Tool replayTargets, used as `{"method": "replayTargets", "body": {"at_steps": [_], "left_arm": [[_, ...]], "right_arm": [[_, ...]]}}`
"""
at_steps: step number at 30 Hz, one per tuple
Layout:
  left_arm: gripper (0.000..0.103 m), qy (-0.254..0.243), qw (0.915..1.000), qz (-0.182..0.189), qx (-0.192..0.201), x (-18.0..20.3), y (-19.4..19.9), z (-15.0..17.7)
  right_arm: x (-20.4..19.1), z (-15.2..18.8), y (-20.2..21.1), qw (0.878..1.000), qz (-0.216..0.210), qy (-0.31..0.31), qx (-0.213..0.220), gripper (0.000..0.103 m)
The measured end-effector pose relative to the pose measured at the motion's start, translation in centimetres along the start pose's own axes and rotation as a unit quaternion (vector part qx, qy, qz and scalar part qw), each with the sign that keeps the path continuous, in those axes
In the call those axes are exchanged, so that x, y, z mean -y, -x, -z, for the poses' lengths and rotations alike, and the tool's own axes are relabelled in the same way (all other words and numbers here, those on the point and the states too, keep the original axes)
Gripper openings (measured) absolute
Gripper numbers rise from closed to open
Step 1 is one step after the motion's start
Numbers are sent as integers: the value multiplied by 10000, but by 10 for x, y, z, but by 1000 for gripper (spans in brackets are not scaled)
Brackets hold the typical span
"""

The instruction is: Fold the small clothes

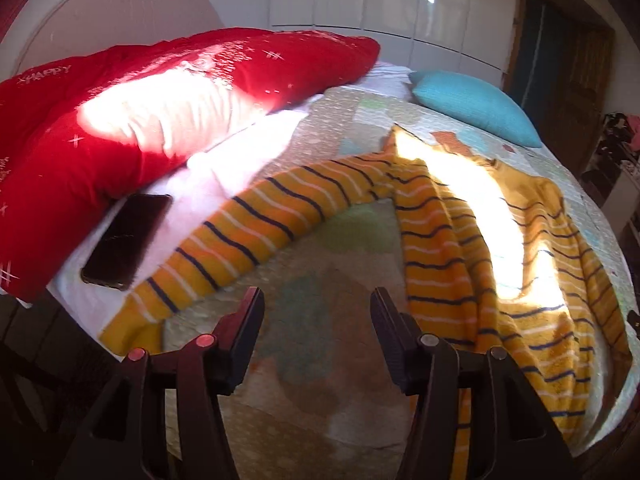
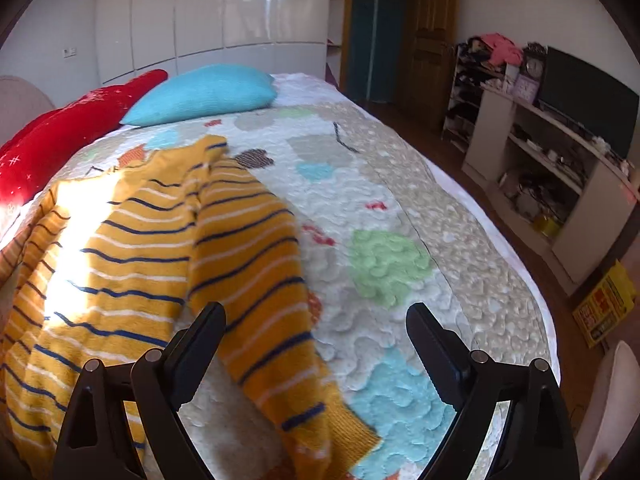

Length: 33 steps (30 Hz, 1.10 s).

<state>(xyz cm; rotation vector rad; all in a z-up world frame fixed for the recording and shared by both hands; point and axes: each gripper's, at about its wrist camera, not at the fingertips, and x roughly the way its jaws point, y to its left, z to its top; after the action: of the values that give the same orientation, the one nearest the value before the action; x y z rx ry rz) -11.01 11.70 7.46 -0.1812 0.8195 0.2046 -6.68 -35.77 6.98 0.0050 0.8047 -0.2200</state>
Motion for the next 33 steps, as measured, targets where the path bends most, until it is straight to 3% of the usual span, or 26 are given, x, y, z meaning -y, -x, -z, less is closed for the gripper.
{"method": "replayTargets", "body": {"at_steps": [3, 4, 5, 6, 7, 9, 10, 13, 15, 16, 18, 19, 20, 21, 23, 25, 26, 27, 28, 31, 33], "left_arm": [[54, -254, 9990, 261, -271, 27, -13, 8], [54, -316, 9987, 266, -305, 34, -15, 9], [54, -362, 9985, 276, -307, 38, -15, 10], [54, -385, 9984, 266, -303, 41, -15, 10], [54, -381, 9986, 242, -290, 43, -14, 9], [55, -307, 9989, 220, -277, 41, -13, 6], [55, -262, 9990, 229, -290, 39, -13, 6], [57, -180, 9989, 233, -361, 33, -16, 6], [58, -116, 9983, 302, -475, 29, -21, 10], [58, -70, 9977, 386, -550, 28, -24, 12], [58, 16, 9960, 548, -699, 28, -32, 18], [58, 35, 9950, 640, -770, 29, -36, 22], [58, 44, 9937, 732, -851, 31, -40, 25], [58, 46, 9920, 839, -941, 32, -44, 29], [58, -14, 9904, 958, -994, 38, -50, 36], [58, -210, 9910, 940, -925, 46, -49, 40], [49, -268, 9904, 998, -919, 48, -47, 41], [20, -310, 9891, 1084, -945, 50, -46, 42], [7, -362, 9879, 1123, -1009, 51, -45, 43], [7, -427, 9892, 1025, -957, 49, -38, 42], [7, -397, 9914, 864, -894, 44, -31, 41]], "right_arm": [[14, 11, -21, 9989, -249, -127, -363, 92], [14, 15, -25, 9968, -610, -204, -466, 77], [15, 18, -27, 9920, -1083, -317, -559, 42], [14, 21, -30, 9852, -1504, -414, -707, 26], [12, 22, -34, 9794, -1772, -461, -857, 18], [17, 21, -31, 9781, -1854, -468, -825, 15], [22, 18, -31, 9822, -1635, -460, -799, 15], [61, 3, -30, 9964, -260, -635, -500, 15], [89, -8, -30, 9933, 713, -839, -336, 18], [99, -13, -29, 9897, 1033, -944, -317, 25], [105, -18, -18, 9853, 1339, -1021, -297, 27], [100, -18, -9, 9867, 1266, -990, -234, 36], [91, -17, 0, 9904, 1005, -934, -155, 50], [76, -13, 9, 9944, 615, -851, -111, 55], [41, 2, 20, 9966, -493, -620, -217, 59], [-1, 22, 20, 9816, -1772, -334, -633, 59], [-23, 35, 19, 9695, -2279, -191, -886, 59], [-44, 46, 18, 9587, -2627, -36, -1088, 59], [-61, 55, 19, 9535, -2763, 141, -1198, 59], [-97, 71, 22, 9567, -2590, 512, -1229, 61], [-105, 72, 24, 9575, -2590, 525, -1158, 36]]}}
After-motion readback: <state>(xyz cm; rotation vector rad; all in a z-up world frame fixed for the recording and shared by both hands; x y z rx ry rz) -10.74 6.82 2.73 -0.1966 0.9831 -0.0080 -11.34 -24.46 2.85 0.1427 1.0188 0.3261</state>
